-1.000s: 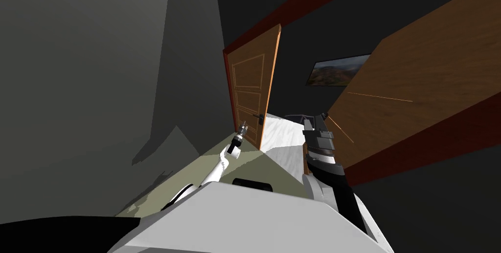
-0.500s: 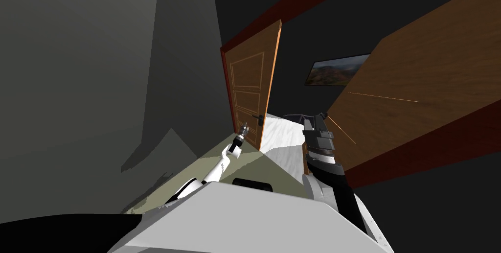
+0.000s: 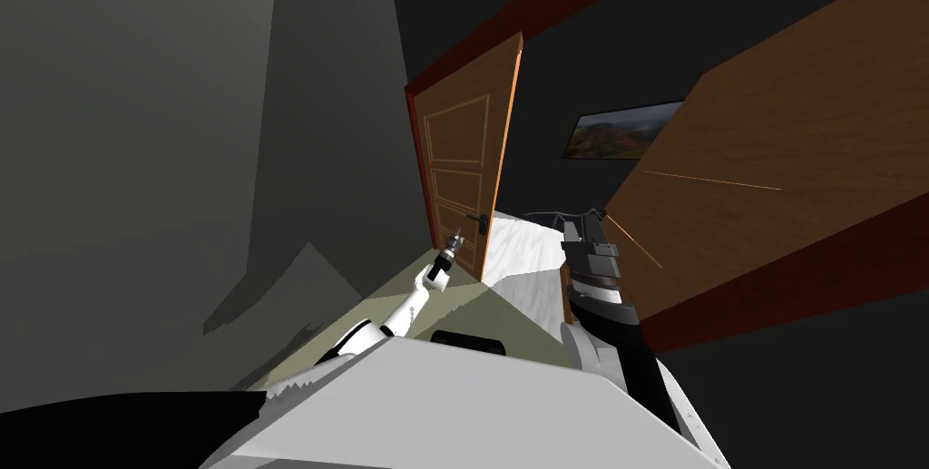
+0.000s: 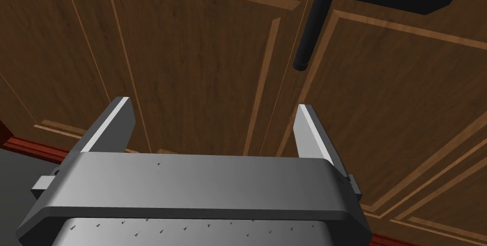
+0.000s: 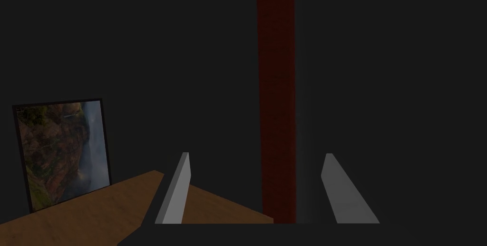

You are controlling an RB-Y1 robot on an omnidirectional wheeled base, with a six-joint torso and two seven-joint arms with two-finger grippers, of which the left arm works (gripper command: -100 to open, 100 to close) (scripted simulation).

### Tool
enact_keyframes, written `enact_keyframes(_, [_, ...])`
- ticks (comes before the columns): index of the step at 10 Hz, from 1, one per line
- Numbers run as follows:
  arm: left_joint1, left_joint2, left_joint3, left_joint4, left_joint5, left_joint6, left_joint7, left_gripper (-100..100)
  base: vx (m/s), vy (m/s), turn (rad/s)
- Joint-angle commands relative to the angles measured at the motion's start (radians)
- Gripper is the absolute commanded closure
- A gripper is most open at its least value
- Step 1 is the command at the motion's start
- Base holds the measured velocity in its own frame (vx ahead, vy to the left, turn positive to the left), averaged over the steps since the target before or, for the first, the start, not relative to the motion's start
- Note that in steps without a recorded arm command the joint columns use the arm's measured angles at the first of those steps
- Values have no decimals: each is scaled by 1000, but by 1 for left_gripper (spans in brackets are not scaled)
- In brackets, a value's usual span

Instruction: Push the door open

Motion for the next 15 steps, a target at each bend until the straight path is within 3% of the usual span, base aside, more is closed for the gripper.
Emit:
enact_keyframes(1, [-26, 1, -10, 49, -4, -4, 6, -100, 73, 38, -77])
enact_keyframes(3, [-43, 1, -16, 78, -7, -4, 9, -100, 70, 26, -39])
enact_keyframes(9, [-135, -1, -51, 234, -22, -1, 28, -100, 70, 38, -53])
enact_keyframes(15, [-200, -3, -76, 344, -33, 1, 41, -100, 64, 31, -41])
